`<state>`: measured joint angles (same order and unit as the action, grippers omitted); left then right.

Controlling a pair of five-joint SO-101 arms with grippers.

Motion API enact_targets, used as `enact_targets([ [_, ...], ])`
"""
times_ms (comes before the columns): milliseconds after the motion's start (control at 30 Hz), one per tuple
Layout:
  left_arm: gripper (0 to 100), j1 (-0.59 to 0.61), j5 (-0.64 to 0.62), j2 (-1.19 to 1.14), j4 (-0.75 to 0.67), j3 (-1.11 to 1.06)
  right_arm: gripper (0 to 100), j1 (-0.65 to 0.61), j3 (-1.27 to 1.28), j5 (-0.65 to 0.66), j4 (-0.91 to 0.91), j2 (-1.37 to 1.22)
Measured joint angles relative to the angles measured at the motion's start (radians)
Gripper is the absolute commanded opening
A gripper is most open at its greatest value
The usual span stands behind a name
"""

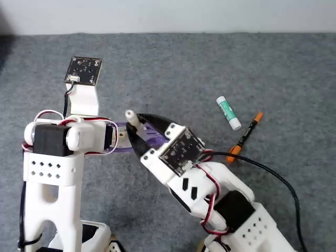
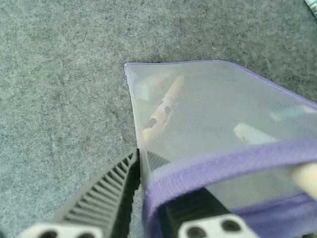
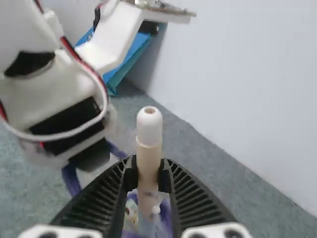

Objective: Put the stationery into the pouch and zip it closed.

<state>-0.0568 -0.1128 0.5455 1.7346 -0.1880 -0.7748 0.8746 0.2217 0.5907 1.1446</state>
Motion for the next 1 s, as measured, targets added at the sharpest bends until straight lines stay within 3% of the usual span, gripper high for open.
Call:
enact_targets([
  [133,1,0.0,0.0,0.0,0.0,0.0,19.4,0.002,0.0,0.003,0.054,0.025],
  [333,1,0.002,0.0,0.0,0.0,0.0,15.4,0.003,-0.026,-0.018,0.061,0.025],
  [500,1,0.002,-0.002,0.0,0.0,0.0,11.9,0.025,-0.12,-0.086,0.192,0.025],
  [767,1,0.002,-0.002,0.0,0.0,0.0,9.4,0.341,-0.175,-0.18,0.463,0.011],
  [1000,1,0.002,-0.002,0.0,0.0,0.0,9.5,0.568,-0.184,-0.183,0.557,-0.218],
])
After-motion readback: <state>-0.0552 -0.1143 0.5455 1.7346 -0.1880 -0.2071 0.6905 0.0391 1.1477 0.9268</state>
